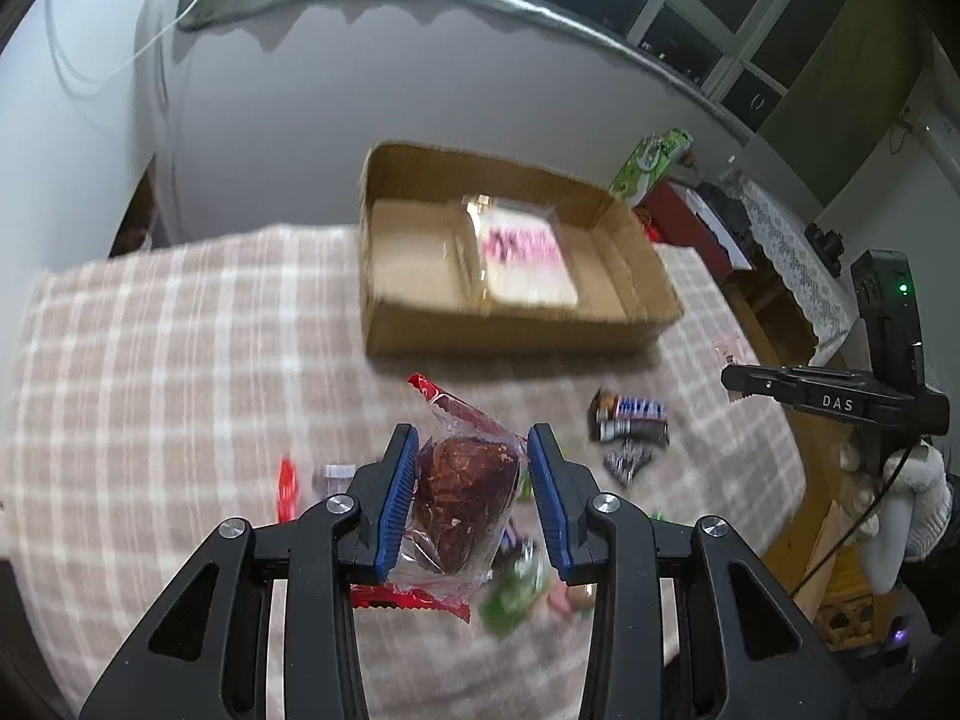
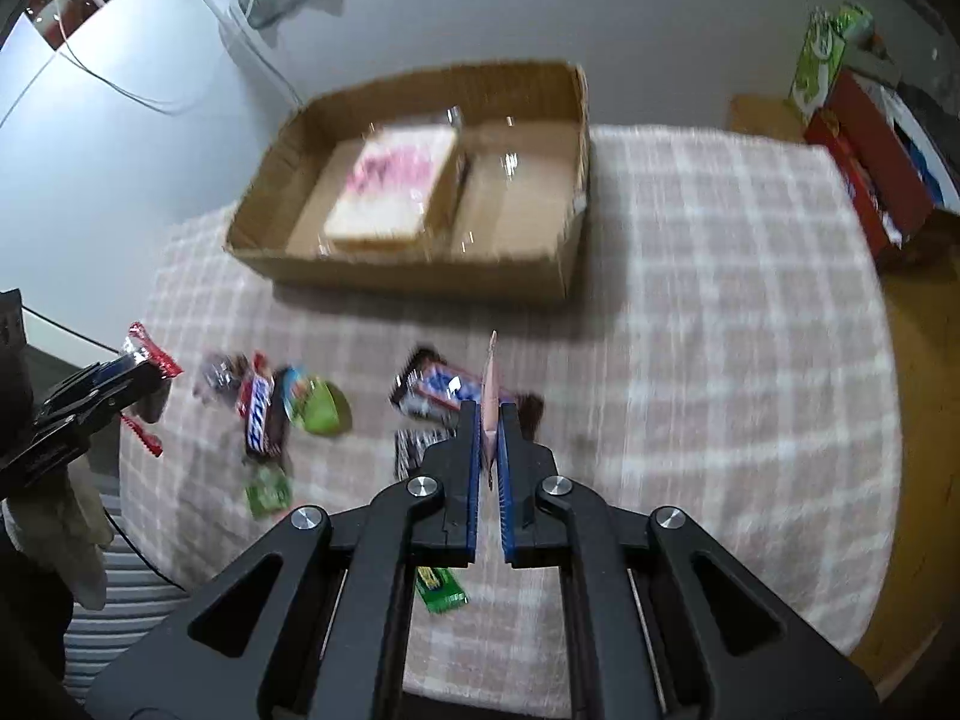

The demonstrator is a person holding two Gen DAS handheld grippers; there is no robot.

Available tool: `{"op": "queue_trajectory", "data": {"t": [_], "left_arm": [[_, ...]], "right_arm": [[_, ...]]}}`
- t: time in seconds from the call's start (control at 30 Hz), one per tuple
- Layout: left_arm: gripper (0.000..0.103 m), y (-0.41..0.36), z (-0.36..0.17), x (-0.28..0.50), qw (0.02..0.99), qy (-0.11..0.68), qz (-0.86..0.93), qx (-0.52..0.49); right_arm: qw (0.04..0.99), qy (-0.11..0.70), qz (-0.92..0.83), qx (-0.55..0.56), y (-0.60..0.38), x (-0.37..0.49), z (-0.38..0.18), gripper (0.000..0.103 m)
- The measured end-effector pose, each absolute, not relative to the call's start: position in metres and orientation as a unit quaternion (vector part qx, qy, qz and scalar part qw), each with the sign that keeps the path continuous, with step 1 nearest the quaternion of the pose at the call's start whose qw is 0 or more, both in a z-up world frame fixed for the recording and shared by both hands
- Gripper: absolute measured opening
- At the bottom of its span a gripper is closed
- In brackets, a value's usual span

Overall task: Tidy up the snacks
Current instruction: 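Carry both candies into the box and open both grippers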

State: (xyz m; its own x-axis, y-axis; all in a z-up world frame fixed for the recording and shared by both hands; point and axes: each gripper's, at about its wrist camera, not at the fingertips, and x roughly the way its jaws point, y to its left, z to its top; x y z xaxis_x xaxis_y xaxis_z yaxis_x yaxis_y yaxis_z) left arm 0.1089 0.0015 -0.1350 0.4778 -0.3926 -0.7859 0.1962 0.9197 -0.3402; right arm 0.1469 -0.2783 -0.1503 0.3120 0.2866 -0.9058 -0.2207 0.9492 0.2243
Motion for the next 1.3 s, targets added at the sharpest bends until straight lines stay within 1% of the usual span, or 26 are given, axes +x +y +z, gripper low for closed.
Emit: {"op": "queue_trajectory", "data": {"t": [0.37, 0.67, 1.0, 1.13, 1.17, 1.2, 1.23, 1.27, 1.3], "left_arm": [[0.036, -0.008, -0.126, 0.174, 0.862, 0.463, -0.174, -0.111], [0.036, -0.020, -0.138, 0.212, 0.859, 0.476, -0.161, -0.098], [0.036, -0.026, -0.151, 0.228, 0.851, 0.493, -0.149, -0.101], [0.038, -0.027, -0.150, 0.232, 0.850, 0.497, -0.144, -0.103], [0.039, -0.027, -0.151, 0.233, 0.849, 0.499, -0.143, -0.103], [0.039, -0.027, -0.151, 0.233, 0.848, 0.500, -0.141, -0.102], [0.044, -0.027, -0.151, 0.233, 0.847, 0.502, -0.140, -0.100], [0.052, -0.027, -0.152, 0.232, 0.847, 0.504, -0.138, -0.100], [0.054, -0.027, -0.152, 0.233, 0.846, 0.505, -0.138, -0.100]], "right_arm": [[0.827, 0.536, 0.165, 0.017, -0.263, 0.195, -0.130, 0.005], [0.824, 0.543, 0.162, 0.017, -0.255, 0.233, -0.141, 0.005], [0.814, 0.559, 0.156, 0.013, -0.249, 0.253, -0.162, 0.005], [0.812, 0.564, 0.150, 0.007, -0.249, 0.256, -0.165, 0.006], [0.810, 0.568, 0.149, 0.006, -0.249, 0.256, -0.166, 0.008], [0.810, 0.568, 0.146, 0.005, -0.250, 0.257, -0.167, 0.018], [0.811, 0.567, 0.142, 0.003, -0.250, 0.256, -0.166, 0.035], [0.814, 0.563, 0.140, 0.002, -0.251, 0.256, -0.165, 0.044], [0.817, 0.559, 0.140, 0.001, -0.251, 0.255, -0.163, 0.054]]}}
